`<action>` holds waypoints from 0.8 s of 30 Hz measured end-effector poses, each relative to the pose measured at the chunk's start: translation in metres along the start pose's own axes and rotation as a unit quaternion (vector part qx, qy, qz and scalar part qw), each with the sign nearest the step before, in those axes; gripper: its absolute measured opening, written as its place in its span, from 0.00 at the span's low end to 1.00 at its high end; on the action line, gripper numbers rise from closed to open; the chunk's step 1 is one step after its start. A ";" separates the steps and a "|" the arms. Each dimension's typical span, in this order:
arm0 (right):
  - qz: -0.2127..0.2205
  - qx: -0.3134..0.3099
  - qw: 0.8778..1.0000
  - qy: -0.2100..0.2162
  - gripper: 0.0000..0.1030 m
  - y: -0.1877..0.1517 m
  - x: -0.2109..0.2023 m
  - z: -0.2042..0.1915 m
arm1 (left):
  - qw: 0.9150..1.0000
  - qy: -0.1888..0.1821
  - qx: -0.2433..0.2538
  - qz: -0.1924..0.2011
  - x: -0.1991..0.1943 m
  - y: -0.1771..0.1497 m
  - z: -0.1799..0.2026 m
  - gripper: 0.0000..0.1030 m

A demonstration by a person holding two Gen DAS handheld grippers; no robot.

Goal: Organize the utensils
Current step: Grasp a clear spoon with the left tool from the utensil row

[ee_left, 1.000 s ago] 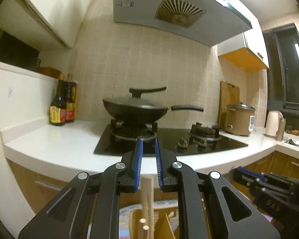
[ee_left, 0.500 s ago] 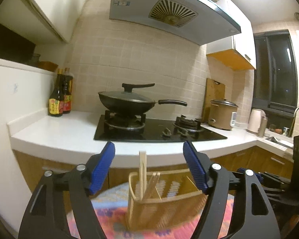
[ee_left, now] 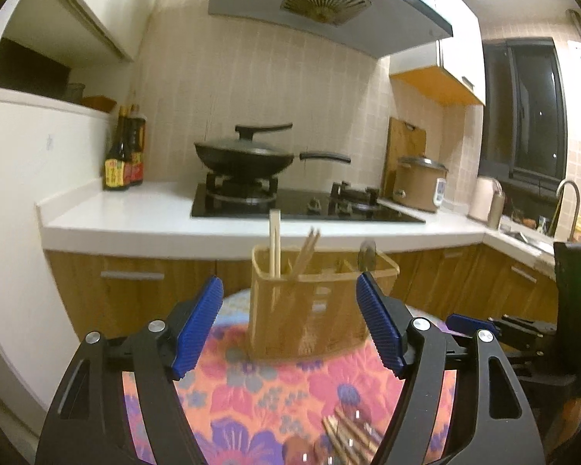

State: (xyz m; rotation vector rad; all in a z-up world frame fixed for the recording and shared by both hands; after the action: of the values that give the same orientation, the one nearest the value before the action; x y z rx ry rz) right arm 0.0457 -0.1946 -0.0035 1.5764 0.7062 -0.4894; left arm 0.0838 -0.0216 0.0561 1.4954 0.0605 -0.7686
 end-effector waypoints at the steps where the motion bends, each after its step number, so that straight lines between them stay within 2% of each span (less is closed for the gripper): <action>1: -0.008 0.000 1.000 0.003 0.48 -0.006 0.003 -0.002 | 1.000 0.001 0.001 -0.008 0.000 -0.007 0.000 0.67; 7: -0.069 0.001 0.998 0.012 0.48 -0.050 0.023 -0.013 | 0.997 0.011 -0.006 -0.078 0.008 -0.058 -0.007 0.66; 9: -0.099 0.002 0.995 0.009 0.39 -0.067 0.033 -0.016 | 0.994 0.016 -0.009 -0.110 0.015 -0.078 -0.009 0.60; 12: -0.138 0.007 0.990 0.000 0.33 -0.084 0.047 -0.014 | 0.985 0.014 -0.014 -0.173 0.031 -0.111 -0.011 0.51; 15: -0.173 0.017 0.985 0.010 0.30 -0.098 0.058 -0.010 | 0.972 0.008 -0.010 -0.235 0.046 -0.141 -0.010 0.50; 18: -0.195 0.035 0.980 0.026 0.29 -0.108 0.066 -0.009 | 0.960 0.004 0.000 -0.281 0.056 -0.167 -0.006 0.48; 20: -0.200 0.037 0.979 0.027 0.28 -0.111 0.068 -0.010 | 0.956 -0.012 0.001 -0.294 0.057 -0.177 -0.001 0.44; 24: -0.201 0.039 0.978 0.028 0.27 -0.112 0.071 -0.012 | 0.950 -0.013 0.005 -0.313 0.060 -0.187 0.002 0.42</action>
State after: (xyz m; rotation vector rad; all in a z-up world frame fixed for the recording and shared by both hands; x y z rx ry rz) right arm 0.0181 -0.1680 -0.1310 1.5273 1.0685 -0.7788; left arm 0.0372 -0.0280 -0.1349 1.4838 0.5322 -1.2946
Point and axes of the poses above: each gripper's, at about its wrist camera, not at the fingertips, and x roughly the way its jaws point, z to its right, y to its top, the point moved 10 cm from there along x, roughly the way its jaws point, and after that the axes turned 13 degrees about -z, right-handed, at the moved point
